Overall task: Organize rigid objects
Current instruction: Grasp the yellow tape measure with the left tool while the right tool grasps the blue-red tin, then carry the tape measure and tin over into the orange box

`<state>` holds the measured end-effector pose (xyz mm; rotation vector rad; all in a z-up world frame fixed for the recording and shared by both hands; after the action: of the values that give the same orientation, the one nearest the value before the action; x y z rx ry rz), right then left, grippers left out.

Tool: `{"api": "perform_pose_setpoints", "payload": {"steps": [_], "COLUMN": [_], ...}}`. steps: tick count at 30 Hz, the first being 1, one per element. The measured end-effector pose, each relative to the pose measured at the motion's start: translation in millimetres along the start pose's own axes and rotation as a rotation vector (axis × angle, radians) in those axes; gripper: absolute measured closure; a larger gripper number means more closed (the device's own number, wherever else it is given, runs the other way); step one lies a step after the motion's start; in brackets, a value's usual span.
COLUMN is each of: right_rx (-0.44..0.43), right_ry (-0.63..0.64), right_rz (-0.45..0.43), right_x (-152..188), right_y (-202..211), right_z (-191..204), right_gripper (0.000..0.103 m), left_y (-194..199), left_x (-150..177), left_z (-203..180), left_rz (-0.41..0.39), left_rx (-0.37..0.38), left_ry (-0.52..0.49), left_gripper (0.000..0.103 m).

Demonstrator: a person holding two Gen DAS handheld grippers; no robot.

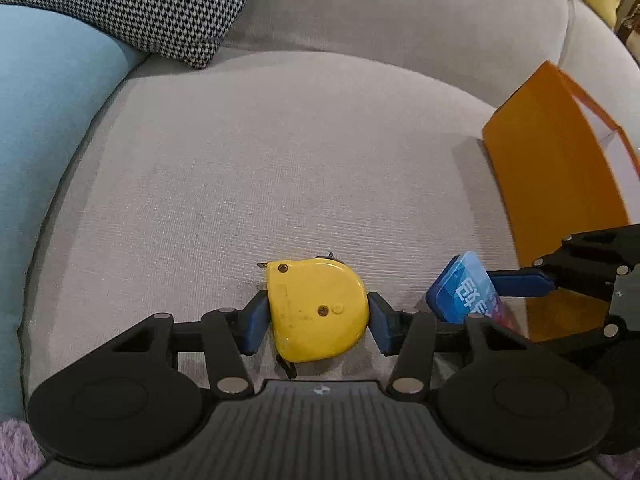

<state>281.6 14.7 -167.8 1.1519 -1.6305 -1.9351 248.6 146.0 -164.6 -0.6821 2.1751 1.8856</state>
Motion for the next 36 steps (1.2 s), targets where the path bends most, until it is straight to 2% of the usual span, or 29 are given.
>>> {"api": "perform_pose_setpoints", "payload": {"steps": [9,18,24,28,33,36], "right_rx": [-0.005,0.027,0.034,0.069,0.108,0.159], "right_ry": [0.018,0.044,0.039,0.035,0.005,0.002], "right_rz": [-0.092,-0.191,-0.239,-0.243,-0.212,-0.183], "right_x": [0.7,10.6,24.0,38.1,55.9,59.2], "right_y": [48.8,114.4,165.4,188.4,191.8,178.9], "right_z": [2.1,-1.3,-27.8,-51.7,-89.4,-117.3], "right_gripper": [0.057,0.057,0.057,0.057,0.057,0.057], "left_y": [43.8,94.6,120.8,123.7,116.9,111.4], "left_x": [-6.0,-14.0,-22.0,-27.9,-38.2,-47.6], "left_z": [-21.5,-65.9,-104.4,-129.9,-163.6,-186.7], "left_rz": [-0.057,-0.107,-0.155,-0.153,-0.155,-0.165], "left_rx": [0.027,0.079,0.137,0.163,0.201,0.214], "left_ry": [-0.029,-0.114,-0.206,-0.266,-0.377,-0.464], "left_gripper": [0.045,0.044,0.044,0.044,0.044,0.044]}}
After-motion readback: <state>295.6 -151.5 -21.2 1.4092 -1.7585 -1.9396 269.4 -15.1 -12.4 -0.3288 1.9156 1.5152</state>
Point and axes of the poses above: each gripper's, at about its wrist camera, not at the fingertips, and y roughly against the way its jaws point, z to its left, x to its underside, the point moved 6 cm from there along -y, roughly the way its jaws point
